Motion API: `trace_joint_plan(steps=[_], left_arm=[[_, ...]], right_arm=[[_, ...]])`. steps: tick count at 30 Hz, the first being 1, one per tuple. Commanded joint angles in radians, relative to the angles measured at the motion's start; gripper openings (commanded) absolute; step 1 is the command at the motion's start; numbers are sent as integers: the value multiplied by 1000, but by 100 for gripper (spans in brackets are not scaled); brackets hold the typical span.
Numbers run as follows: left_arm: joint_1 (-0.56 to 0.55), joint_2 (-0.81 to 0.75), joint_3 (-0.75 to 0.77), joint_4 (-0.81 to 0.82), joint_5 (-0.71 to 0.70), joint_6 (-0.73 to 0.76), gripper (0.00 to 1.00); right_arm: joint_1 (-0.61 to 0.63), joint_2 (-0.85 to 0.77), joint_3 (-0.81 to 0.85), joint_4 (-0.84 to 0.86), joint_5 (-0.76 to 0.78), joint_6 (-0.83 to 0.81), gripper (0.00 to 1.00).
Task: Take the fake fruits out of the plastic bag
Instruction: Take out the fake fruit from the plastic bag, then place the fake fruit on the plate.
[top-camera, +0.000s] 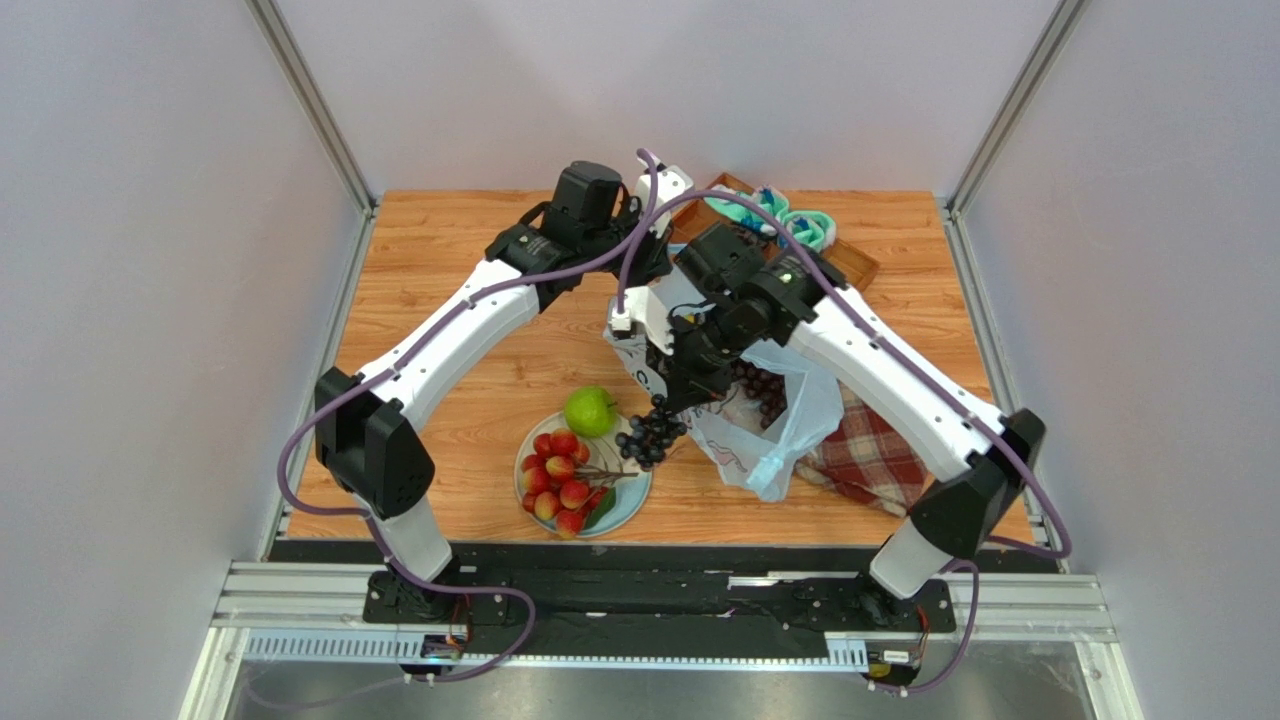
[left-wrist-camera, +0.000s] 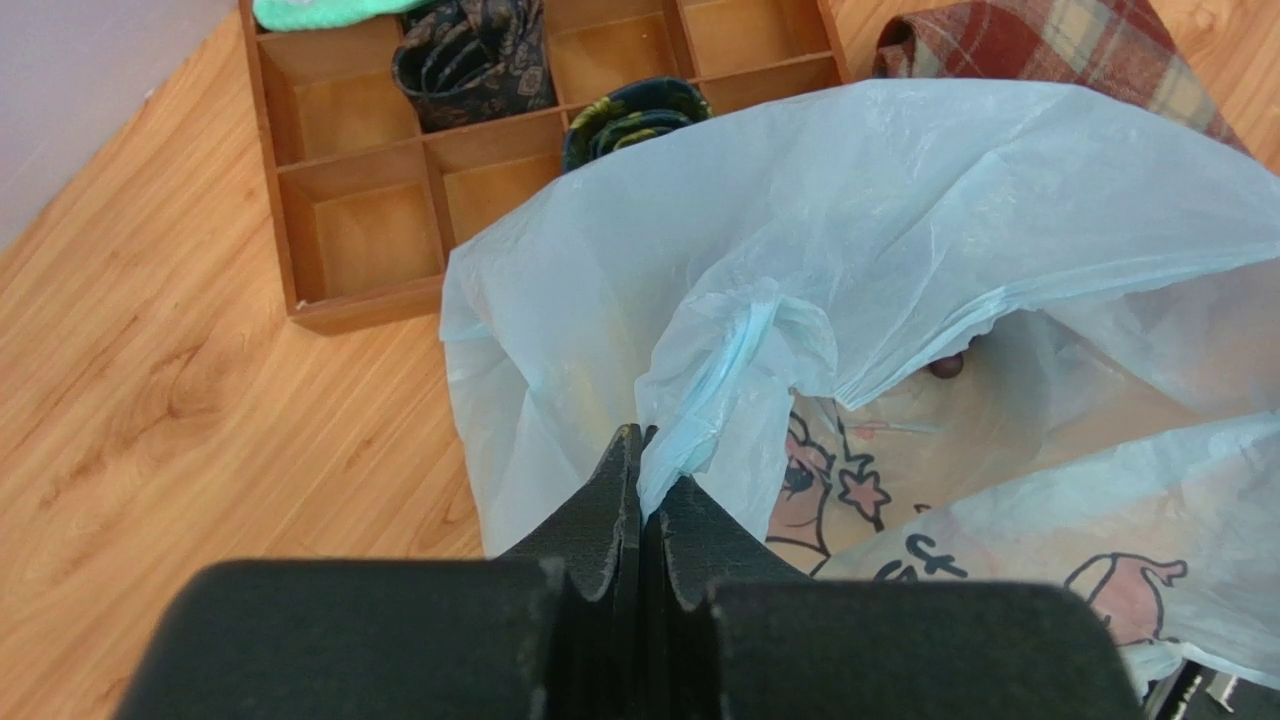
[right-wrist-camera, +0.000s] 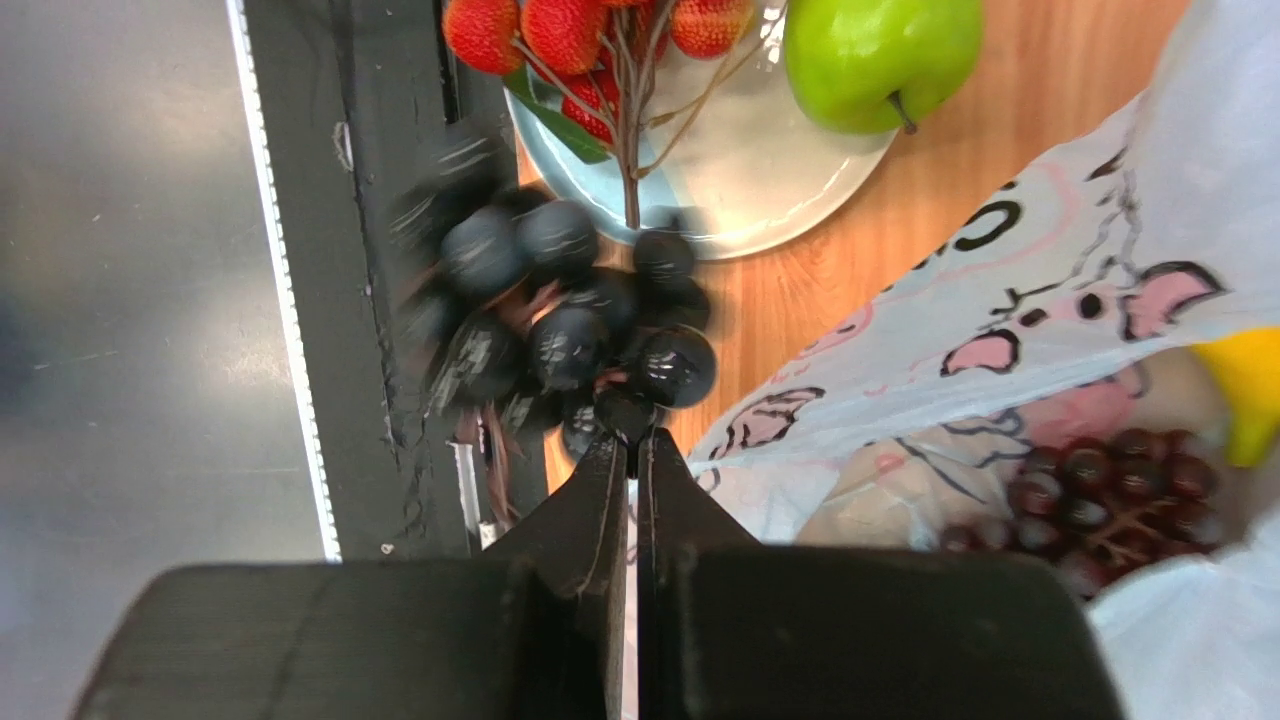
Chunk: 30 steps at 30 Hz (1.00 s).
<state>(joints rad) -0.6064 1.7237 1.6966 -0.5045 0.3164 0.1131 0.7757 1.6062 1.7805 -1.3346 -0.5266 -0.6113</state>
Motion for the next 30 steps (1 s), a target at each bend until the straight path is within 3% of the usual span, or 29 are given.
trace_joint_plan(steps=[1, 17, 23, 30], left_arm=[[3, -6, 51, 20, 38, -35, 0], [2, -64, -12, 24, 43, -56, 0], [2, -75, -37, 17, 35, -49, 0], [2, -70, -23, 8, 42, -52, 0]], right_arm=[[-1, 37, -53, 77, 2, 131, 0], [-12, 216, -176, 262, 57, 74, 0], [-12, 304, -130, 250, 25, 94, 0], [-26, 276, -127, 236, 33, 25, 0]])
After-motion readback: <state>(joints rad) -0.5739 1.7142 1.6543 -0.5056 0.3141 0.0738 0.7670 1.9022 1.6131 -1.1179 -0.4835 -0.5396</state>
